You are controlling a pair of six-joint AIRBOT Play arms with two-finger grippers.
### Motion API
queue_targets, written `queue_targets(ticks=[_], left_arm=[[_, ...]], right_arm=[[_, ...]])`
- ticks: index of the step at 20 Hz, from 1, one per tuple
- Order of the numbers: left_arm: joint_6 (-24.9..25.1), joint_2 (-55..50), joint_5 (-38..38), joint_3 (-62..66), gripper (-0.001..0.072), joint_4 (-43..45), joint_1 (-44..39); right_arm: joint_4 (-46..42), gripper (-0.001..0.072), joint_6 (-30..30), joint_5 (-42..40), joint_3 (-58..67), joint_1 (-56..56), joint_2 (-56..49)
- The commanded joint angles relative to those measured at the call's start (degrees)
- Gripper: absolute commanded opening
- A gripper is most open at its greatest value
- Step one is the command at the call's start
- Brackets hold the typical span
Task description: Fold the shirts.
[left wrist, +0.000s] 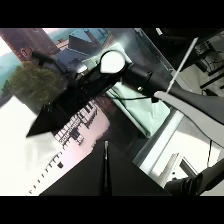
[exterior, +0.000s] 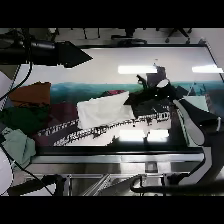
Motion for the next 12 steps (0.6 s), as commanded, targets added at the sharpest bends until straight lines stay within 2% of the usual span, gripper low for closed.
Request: queue_targets(ticks=[1, 7, 12], left_arm=[[0.0, 0.0, 0.0, 0.0, 0.0021, 0.1, 0.0], [0.2, 0.0, -1.1, 0.0, 0.0021, 0.2, 0.0], [0.6, 0.0, -3.3, 0.0, 0.0021, 0.4, 0.0]], right_arm=[[1.8, 0.0021, 1.2, 0.0, 3.7, -6.0, 7.1], [5.4, 0.0021, 3.2, -1.8, 5.4, -25.8, 18.3], [11.9, 0.0021, 6.0, -3.2, 5.4, -46.4, 20.5]])
